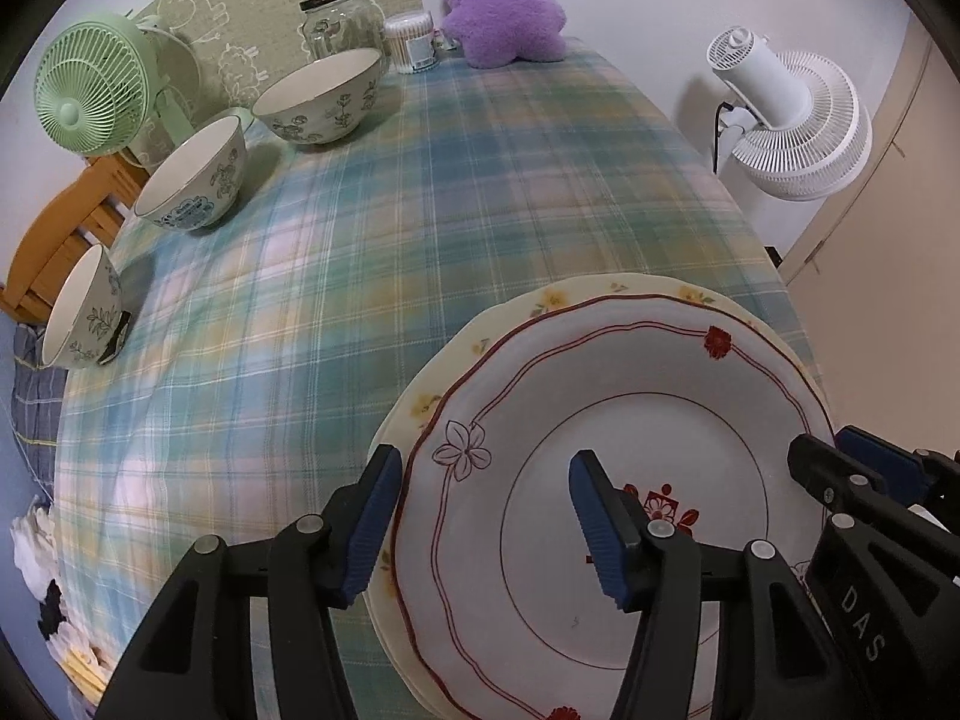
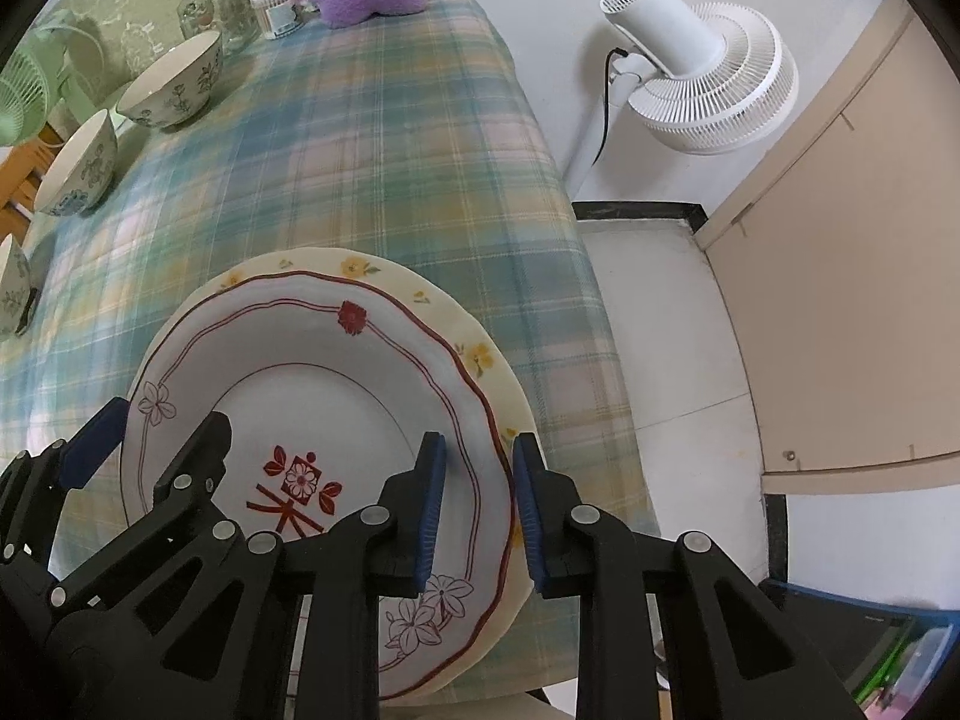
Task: Organize plates and bowls
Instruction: 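Open the right gripper and withdraw from the plate stack, then move the right gripper to the large white bowl near the fan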
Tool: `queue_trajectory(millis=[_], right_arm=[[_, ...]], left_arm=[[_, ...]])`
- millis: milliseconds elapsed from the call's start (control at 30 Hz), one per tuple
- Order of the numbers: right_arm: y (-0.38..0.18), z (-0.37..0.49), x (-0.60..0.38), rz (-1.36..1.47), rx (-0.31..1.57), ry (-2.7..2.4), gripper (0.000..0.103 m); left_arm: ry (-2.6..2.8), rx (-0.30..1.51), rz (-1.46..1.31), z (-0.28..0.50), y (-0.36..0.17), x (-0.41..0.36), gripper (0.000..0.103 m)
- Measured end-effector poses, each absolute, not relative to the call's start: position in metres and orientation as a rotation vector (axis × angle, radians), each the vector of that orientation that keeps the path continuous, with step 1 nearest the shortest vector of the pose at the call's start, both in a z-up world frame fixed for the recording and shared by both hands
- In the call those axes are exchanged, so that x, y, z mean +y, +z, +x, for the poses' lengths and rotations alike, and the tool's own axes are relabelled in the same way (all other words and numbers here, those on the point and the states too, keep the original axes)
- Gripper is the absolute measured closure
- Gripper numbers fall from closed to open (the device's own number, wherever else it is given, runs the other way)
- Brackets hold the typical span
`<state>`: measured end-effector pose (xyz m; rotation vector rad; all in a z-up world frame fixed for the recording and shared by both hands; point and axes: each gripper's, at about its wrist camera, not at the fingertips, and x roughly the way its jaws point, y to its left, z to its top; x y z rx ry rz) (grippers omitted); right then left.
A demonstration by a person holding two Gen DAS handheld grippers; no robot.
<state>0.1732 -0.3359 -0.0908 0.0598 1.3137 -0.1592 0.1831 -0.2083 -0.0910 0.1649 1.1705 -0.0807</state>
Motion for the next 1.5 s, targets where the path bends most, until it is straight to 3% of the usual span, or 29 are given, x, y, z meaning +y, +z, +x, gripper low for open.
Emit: queue_trajectory(millis=[233, 333, 400, 467, 867, 1500], right_arm=[[-0.089, 0.176, -0.34, 0.088, 1.295, -0.127, 0.074], [-0.087, 0.181, -0.337, 0.1, 1.273, -0.067, 0.061], [-0.087, 0.186, -0.333, 0.099, 1.27, -0.028, 0.048], [-0.085, 0.19, -0.33, 0.097, 1.259, -0.008, 0.044], [-0.067, 0.2, -0.283, 0.038, 1.219, 0.062, 0.035], [-0.018, 0.175, -0.095, 0.105, 1.078, -0.061, 0.035]], left_arm=[[-0.109, 1.191, 0.148, 0.182, -0.091, -0.207, 0.026], [-0.096, 1.188, 0.134, 0.184, -0.088, -0.204, 0.022], [-0.075, 1.185, 0.125, 0.186, -0.084, -0.2, 0.02], [-0.047, 1.178, 0.104, 0.186, -0.08, -0.194, 0.018], [-0.009, 1.145, 0.017, 0.183, -0.064, -0.133, 0.016], [-0.083, 1.045, 0.059, 0.177, -0.012, 0.05, 0.019]])
